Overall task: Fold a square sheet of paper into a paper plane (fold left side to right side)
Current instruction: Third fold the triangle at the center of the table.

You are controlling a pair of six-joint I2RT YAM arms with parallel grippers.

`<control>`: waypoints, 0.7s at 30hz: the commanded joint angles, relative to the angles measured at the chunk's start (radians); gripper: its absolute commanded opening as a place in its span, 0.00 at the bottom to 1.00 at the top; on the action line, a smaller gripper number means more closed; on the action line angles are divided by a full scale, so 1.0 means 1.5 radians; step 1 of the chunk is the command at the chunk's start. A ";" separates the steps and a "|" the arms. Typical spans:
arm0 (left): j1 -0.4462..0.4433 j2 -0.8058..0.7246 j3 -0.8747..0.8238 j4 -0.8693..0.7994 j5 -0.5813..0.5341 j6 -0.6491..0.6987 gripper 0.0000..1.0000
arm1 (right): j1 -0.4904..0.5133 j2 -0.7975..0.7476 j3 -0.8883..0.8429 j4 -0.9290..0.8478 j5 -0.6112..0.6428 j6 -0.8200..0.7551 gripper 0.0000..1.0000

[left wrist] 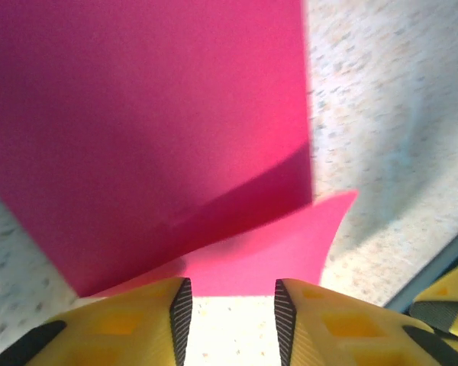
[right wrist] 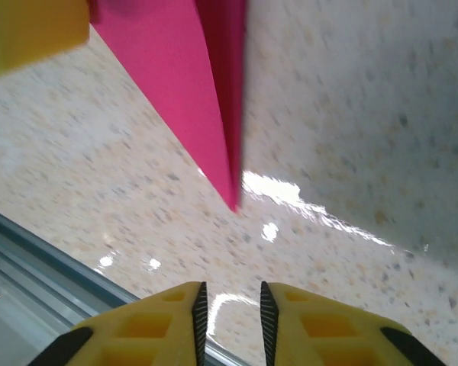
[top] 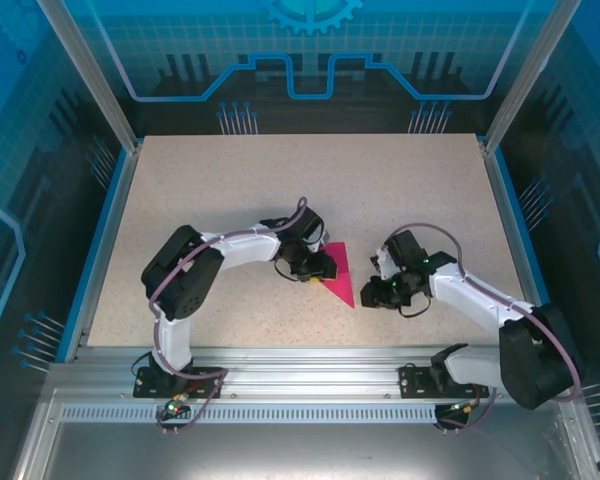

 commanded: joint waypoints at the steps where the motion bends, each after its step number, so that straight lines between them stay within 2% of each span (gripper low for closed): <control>1: 0.020 -0.091 0.008 -0.023 0.010 0.011 0.47 | -0.011 0.033 0.056 -0.001 -0.020 -0.051 0.33; 5: 0.052 -0.156 -0.043 -0.024 -0.009 -0.002 0.55 | -0.009 0.097 0.109 0.052 -0.012 -0.069 0.43; 9: 0.068 -0.175 -0.101 0.010 0.000 -0.025 0.58 | -0.006 0.172 0.158 0.064 -0.011 -0.086 0.48; 17: 0.068 -0.122 -0.115 0.072 0.025 -0.066 0.60 | -0.005 0.256 0.171 0.063 0.037 -0.089 0.46; 21: 0.066 -0.084 -0.102 0.089 0.042 -0.074 0.60 | -0.006 0.278 0.175 0.064 0.057 -0.077 0.40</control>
